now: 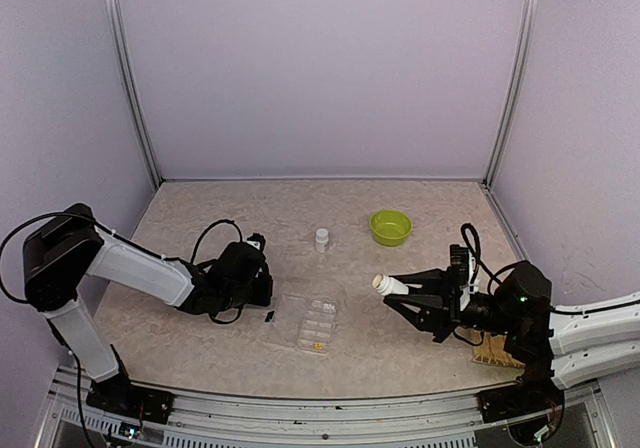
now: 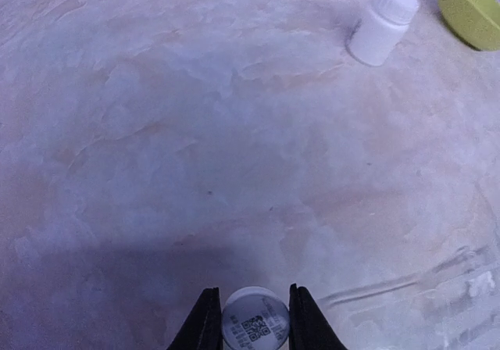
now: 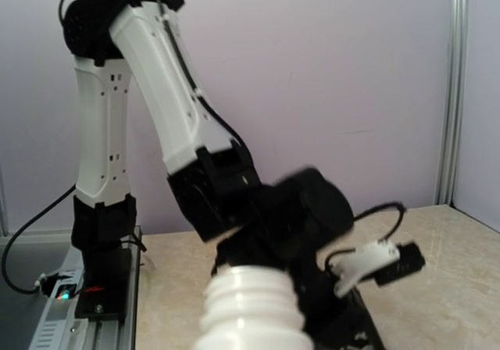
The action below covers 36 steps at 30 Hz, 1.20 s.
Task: Sort the pills into containers
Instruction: Pick up the lid of the pill bottle from the center of the board, then close the lid of the pill bottle.
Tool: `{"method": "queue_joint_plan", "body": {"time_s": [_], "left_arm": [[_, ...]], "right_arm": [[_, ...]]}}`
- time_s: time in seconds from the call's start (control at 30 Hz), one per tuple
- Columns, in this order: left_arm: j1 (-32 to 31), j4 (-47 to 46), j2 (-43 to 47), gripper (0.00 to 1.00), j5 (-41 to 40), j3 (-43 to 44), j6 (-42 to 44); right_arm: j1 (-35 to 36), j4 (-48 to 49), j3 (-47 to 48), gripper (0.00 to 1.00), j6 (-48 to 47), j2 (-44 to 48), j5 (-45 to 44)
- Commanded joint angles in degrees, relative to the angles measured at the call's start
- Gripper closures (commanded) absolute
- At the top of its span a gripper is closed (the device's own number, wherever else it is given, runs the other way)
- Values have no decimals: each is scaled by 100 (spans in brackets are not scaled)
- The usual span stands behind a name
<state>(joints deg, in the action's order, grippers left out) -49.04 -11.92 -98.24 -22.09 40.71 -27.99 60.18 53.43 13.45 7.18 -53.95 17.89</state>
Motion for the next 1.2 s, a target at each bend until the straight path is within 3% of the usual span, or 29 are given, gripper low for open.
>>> {"method": "queue_joint_plan", "body": {"time_s": [0.0, 0.6, 1.17], "left_arm": [[-117, -660, 658, 76, 697, -188, 368], [-443, -2418, 2024, 76, 3450, -634, 858], [-810, -3862, 2129, 75, 4551, -740, 156]], "right_arm": [[-47, 41, 184, 79, 12, -77, 117], [-51, 370, 438, 78, 91, -789, 641], [27, 977, 755, 78, 382, -1635, 454]]}}
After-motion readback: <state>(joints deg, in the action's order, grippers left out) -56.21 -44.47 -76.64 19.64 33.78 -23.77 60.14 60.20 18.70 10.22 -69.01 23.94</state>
